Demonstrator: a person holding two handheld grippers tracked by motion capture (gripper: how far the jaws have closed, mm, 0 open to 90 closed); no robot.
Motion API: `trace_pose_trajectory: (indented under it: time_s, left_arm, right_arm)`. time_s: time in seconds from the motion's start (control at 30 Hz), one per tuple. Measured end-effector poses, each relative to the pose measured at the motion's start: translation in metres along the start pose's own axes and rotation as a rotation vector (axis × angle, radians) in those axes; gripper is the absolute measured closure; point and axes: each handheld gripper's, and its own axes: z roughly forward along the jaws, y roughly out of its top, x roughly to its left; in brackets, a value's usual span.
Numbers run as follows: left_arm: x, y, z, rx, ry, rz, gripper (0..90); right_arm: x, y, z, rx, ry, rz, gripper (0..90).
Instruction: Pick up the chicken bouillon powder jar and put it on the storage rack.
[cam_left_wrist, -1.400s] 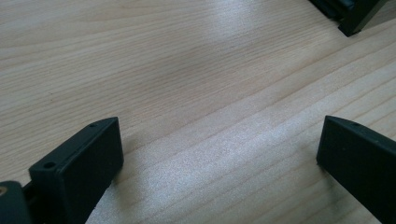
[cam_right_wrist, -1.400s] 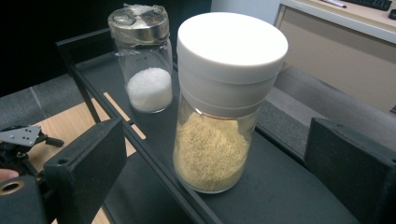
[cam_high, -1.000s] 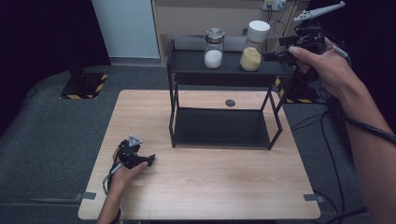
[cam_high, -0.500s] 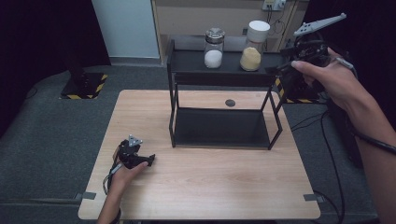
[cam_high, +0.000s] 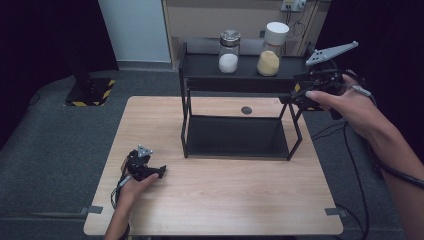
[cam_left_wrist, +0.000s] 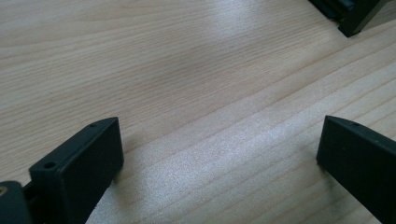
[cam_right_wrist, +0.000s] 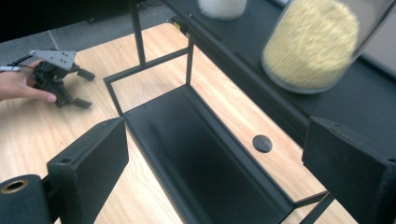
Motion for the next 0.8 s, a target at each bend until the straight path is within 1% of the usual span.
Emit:
trace_pose_trajectory:
  time_s: [0.2,0.43,0.6,0.8]
  left_arm:
    - [-0.001,-0.001,0.0,-0.003,0.0,-0.004,0.0]
    - [-0.001,-0.001,-0.001,-0.002,-0.003,0.0,0.0]
    - [-0.001,-0.001,-0.001,-0.001,-0.003,0.002,0.0]
    - [-0.002,-0.002,-0.002,-0.001,-0.003,0.003,0.0]
  right_arm:
    - [0.005,-0.007,0.008,0.025,0.014,0.002,7.8]
    - [0.01,-0.015,0.024,0.057,0.029,0.007,7.8]
    - [0.014,-0.018,0.03,0.064,0.043,0.0,7.8]
    - [0.019,-0.024,0.042,0.075,0.066,0.009,7.7]
